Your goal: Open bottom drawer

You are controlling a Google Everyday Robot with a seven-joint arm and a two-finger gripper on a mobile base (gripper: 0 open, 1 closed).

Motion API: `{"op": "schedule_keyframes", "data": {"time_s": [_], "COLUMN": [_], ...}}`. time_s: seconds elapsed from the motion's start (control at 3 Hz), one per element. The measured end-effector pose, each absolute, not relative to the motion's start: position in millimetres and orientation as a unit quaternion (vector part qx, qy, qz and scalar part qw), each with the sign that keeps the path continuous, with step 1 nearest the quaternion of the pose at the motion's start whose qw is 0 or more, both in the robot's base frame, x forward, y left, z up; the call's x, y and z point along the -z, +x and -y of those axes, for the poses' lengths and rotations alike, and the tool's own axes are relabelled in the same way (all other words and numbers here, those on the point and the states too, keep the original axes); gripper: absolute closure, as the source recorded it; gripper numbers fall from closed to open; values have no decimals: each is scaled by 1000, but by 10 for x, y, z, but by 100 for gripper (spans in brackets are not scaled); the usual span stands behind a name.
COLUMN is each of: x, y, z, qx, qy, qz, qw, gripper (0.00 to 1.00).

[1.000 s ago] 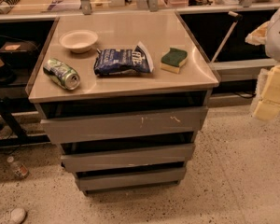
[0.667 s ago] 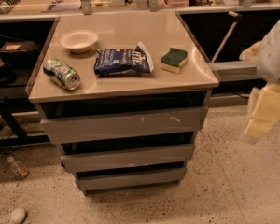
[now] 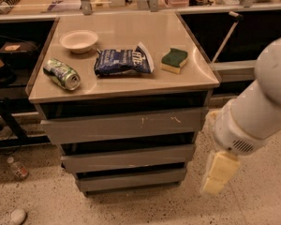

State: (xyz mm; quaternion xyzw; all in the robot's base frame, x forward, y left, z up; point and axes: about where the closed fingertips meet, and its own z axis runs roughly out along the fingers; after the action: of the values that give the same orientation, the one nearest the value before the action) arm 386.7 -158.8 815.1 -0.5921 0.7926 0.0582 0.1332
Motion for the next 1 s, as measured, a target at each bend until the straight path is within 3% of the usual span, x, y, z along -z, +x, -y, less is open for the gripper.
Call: {"op": "schedule_keyframes", "data": {"time_s": [0.33,1.0], "x": [-7363,-6814], "y": [3756,3687], "z": [1366,1199], "qx": [-95,-123], "qy": [-590,-577], "qz": [-795,-803], "qw": [99,79], "gripper": [0,0]}}
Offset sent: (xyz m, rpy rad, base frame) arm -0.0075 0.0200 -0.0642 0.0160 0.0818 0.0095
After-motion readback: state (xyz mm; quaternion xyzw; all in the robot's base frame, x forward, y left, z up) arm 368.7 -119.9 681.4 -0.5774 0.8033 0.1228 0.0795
